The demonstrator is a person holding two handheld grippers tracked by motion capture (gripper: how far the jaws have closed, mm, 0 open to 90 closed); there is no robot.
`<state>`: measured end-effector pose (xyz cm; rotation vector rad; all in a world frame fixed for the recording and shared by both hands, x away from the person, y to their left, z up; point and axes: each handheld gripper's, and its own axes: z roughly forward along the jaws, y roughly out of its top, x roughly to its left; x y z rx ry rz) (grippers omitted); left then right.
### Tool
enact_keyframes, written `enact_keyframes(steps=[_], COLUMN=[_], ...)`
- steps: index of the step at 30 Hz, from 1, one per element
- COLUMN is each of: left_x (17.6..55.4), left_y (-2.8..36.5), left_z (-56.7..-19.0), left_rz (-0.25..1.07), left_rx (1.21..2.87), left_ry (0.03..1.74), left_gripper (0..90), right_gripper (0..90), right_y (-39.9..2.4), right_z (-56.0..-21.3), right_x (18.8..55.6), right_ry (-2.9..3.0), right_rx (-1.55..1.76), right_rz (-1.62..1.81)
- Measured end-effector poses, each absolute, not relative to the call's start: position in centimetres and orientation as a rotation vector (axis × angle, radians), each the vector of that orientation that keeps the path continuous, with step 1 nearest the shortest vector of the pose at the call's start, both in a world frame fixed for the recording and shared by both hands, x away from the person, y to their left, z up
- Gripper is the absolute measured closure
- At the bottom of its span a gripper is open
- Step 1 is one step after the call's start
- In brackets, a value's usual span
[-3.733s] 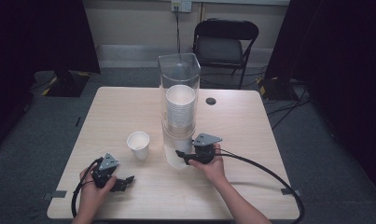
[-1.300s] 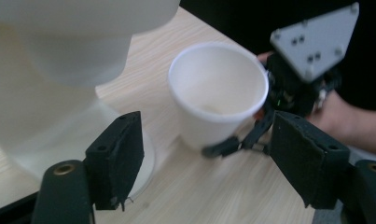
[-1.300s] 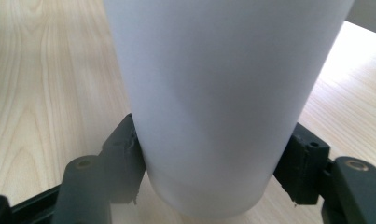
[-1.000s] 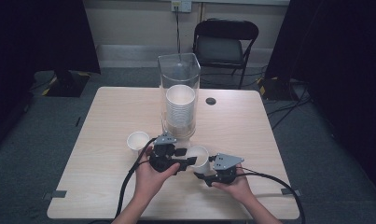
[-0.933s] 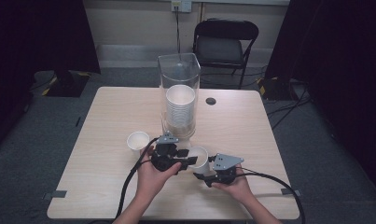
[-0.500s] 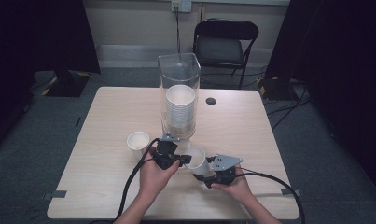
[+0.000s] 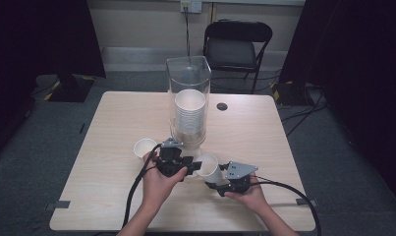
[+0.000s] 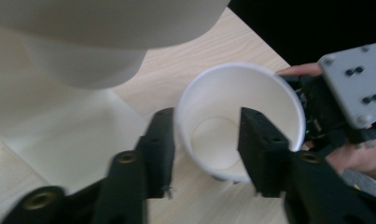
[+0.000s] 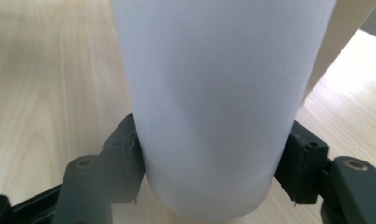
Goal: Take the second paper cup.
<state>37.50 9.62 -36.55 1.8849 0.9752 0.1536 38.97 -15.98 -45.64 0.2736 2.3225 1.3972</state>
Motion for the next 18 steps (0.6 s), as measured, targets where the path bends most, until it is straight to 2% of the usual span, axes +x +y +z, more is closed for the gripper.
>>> enact_keyframes(steps=[3, 6, 11, 13, 18], left_x=[37.7, 37.9, 38.2, 38.2, 38.1], left_y=[9.8, 9.2, 8.9, 9.0, 9.2], left_z=[-36.9, -37.2, -37.3, -37.3, -37.3], left_rz=[0.104, 0.039, 0.027, 0.025, 0.032], left_rx=[1.869, 1.872, 1.909, 1.911, 1.940], left_ry=[0.988, 1.007, 1.071, 1.081, 1.108], left_gripper=[53.7, 66.6, 80.4, 87.0, 87.3], right_gripper=[34.6, 34.4, 33.5, 29.4, 21.5], right_y=[-15.9, -15.7, -15.3, -15.4, -17.0], right_z=[-45.3, -45.1, -45.4, -45.5, -45.7], right_x=[38.7, 38.6, 38.4, 38.5, 39.1], right_ry=[2.294, 2.282, 2.302, 2.346, 2.390], right_rx=[0.237, 0.233, 0.213, 0.241, 0.245], right_rz=[1.465, 1.485, 1.452, 1.446, 1.355])
